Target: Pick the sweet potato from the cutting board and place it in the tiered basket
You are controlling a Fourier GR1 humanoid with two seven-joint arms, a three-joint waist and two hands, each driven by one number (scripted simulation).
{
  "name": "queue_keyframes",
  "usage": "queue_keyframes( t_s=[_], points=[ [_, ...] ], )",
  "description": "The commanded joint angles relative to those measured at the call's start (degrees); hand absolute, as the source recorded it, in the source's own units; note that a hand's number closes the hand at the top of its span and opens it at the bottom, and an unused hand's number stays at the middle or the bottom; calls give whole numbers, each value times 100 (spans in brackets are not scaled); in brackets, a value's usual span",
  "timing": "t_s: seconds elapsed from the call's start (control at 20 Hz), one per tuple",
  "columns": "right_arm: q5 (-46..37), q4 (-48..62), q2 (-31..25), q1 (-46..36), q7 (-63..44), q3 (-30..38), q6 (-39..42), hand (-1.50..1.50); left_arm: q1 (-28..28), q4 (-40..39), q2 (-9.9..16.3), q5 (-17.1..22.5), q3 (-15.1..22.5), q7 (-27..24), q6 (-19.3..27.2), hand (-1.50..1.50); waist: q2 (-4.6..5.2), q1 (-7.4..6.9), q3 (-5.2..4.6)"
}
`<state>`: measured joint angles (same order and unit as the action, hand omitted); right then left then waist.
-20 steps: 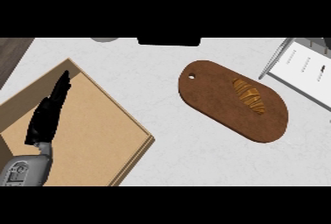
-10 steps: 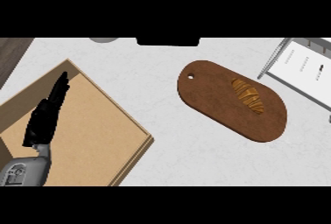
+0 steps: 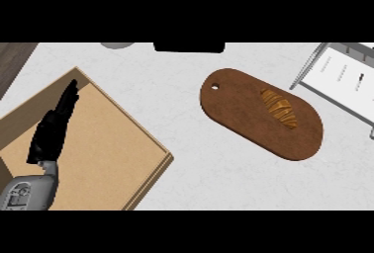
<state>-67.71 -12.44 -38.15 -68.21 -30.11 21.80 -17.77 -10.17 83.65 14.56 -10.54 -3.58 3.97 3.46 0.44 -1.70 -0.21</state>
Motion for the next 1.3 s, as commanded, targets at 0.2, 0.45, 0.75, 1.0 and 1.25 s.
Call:
queue_keyframes(
  t_s=[0.2, 0.45, 0.75, 1.0, 1.25],
  points=[
    [707, -125, 123, 561, 383, 568, -466, -150, 318, 252, -76, -10, 16, -26, -8, 0, 12, 0, 29],
    [1028, -501, -50, 551, 810, 791, -938, -150, -3, 180, 82, 43, -128, 209, -132, 0, 11, 28, 29],
    [1091, -1168, 24, 526, 484, 678, -1310, -150, 172, 174, 3, -72, -182, 122, 35, 0, -55, 144, 18],
    [1381, -1857, -103, 878, -152, 786, -916, -150, 364, 133, 209, 162, -411, -42, -248, 0, -104, 259, 13],
    [2051, -2803, -380, 1584, -259, 1127, 49, -150, 540, 95, -75, -141, -223, -187, 97, 0, -155, 438, 10]
  ],
)
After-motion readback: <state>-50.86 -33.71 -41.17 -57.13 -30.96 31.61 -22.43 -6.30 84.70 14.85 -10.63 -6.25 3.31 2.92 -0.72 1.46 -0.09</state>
